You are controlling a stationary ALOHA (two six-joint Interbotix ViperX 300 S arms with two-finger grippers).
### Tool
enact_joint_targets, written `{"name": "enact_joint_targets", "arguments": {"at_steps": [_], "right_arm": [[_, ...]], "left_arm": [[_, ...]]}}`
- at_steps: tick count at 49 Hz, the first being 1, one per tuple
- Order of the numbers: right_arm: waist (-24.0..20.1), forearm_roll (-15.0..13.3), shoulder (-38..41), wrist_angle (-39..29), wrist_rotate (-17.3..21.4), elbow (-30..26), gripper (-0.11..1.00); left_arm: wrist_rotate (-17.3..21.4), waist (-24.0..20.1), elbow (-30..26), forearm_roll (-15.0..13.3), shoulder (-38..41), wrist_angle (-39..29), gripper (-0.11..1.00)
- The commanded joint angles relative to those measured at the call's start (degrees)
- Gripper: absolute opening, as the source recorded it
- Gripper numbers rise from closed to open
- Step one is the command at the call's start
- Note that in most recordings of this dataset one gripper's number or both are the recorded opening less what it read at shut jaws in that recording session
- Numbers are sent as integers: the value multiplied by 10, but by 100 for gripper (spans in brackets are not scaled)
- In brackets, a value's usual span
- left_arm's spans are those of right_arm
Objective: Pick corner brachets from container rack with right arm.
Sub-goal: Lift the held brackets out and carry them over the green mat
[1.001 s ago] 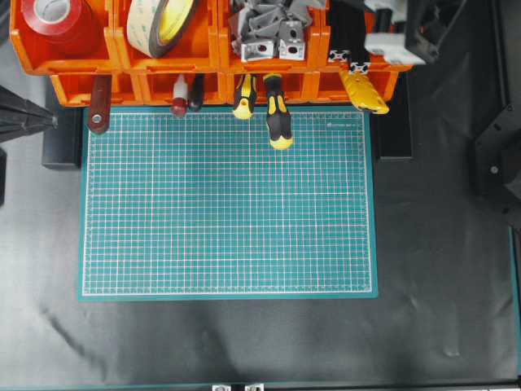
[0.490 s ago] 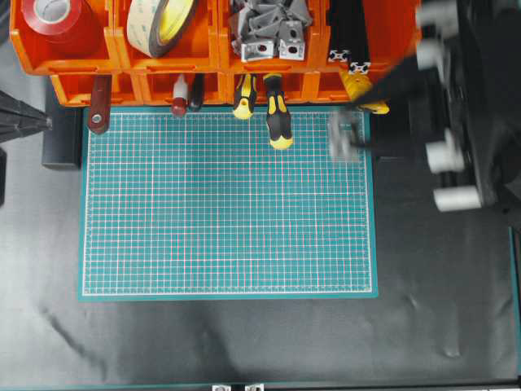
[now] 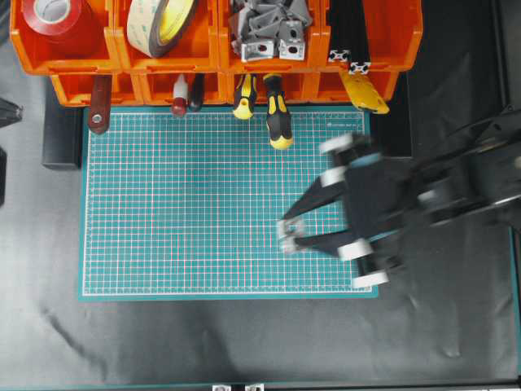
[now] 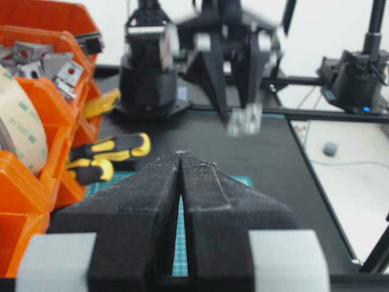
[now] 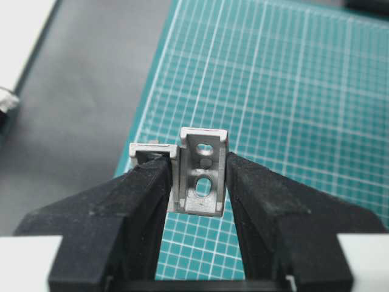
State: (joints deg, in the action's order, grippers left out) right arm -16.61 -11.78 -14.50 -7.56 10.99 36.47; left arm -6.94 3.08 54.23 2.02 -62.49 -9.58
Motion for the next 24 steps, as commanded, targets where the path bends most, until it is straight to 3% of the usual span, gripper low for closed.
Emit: {"name": "enact_joint_targets", "arguments": {"at_steps": [1,12,24], "right_arm": [[8,-5,56,13,-1,-33,28],[21,-39,169,1,-2,-80,28],[34,-40,216,-56,0,-123,28]], "left_arm": [[-1,0,-6,2,5,-1,0],[-4,2,-6,2,6,-7,0],[-2,2,-5,2,6,-7,0]]}}
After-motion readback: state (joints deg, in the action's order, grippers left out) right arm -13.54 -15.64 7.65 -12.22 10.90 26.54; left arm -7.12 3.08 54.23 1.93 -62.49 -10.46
